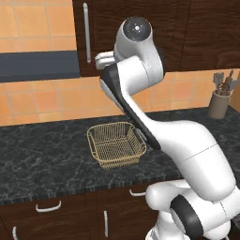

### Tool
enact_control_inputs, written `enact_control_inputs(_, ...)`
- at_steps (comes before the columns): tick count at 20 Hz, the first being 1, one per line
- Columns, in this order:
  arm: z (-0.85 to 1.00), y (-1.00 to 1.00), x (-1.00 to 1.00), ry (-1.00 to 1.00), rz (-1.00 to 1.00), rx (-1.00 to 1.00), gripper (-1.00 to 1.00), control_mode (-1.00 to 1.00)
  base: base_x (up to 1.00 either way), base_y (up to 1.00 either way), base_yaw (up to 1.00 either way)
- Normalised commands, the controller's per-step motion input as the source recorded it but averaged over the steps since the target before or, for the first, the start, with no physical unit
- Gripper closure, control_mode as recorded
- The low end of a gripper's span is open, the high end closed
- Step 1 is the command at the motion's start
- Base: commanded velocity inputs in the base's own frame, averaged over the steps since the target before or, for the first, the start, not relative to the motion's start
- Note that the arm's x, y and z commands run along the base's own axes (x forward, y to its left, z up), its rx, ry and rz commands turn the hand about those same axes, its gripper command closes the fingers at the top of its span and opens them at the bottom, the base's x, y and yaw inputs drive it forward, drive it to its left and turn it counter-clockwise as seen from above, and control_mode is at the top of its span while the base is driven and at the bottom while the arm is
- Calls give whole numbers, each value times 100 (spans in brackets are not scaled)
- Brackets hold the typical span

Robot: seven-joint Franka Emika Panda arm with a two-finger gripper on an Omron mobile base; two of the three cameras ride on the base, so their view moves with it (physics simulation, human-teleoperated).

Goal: Open the cabinet, pick up the bread from the cabinet and place it in the basket. Then move the basket to the dining counter.

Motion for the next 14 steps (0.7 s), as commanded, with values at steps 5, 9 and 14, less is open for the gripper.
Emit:
enact_control_inputs(5,13,58,25,0,-1,-5,-100,-100,0,0,0)
enact_control_inputs(9,0,24,59,0,0,0,-100,-100,0,0,0)
enact_control_inputs(14,0,42,49,0,0,0,-100,-100,0,0,0)
